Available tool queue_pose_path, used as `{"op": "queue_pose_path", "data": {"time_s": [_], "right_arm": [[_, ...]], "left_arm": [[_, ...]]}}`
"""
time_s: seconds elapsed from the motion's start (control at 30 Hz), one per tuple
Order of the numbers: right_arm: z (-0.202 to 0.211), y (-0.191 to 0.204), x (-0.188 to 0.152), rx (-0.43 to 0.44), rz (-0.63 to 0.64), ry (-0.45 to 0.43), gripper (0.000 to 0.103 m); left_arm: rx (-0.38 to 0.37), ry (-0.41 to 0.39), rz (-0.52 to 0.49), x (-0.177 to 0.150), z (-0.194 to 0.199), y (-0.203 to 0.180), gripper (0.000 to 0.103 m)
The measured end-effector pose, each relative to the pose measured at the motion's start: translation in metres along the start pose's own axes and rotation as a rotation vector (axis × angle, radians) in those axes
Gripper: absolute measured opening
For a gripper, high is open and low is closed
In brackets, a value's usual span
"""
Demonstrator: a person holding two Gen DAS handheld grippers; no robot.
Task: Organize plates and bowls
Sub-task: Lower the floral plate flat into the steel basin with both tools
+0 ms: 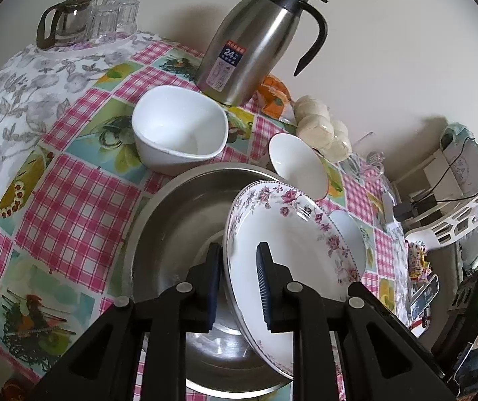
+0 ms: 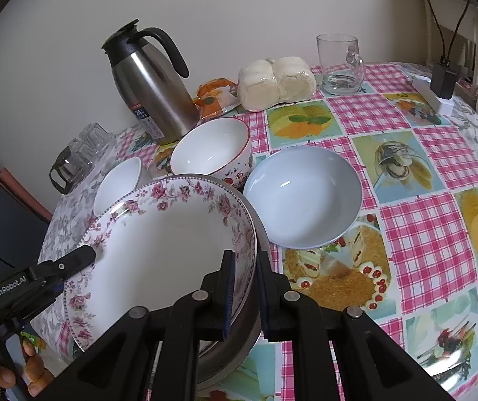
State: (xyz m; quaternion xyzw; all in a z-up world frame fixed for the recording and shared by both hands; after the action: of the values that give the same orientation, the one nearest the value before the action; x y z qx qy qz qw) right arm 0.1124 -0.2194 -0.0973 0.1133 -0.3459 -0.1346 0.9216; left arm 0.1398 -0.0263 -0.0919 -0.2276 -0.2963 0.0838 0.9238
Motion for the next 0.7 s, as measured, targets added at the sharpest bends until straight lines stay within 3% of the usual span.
{"op": "queue_pose_path", "data": {"time_s": [0.7], "right_arm": [[-0.022,0.007,-0.006,-0.034,0.05,0.028,0.014]], "left_arm": [[0.107,0.079,-0.004,-0.012,-0.029,0.018,0.025]]}}
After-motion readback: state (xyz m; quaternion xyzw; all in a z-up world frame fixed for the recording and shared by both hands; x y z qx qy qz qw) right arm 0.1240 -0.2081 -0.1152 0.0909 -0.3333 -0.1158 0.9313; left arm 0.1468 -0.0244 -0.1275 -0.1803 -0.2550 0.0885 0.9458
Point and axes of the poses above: each gripper's, at about its wrist camera, not at the fingertips, and z roughly against the way its jaws point, y to its left, x to its top, the point moved 7 cm from there along -z, roughly the way its jaws point, and after that the axes turned 7 degrees about -y, right-handed, at the moved point
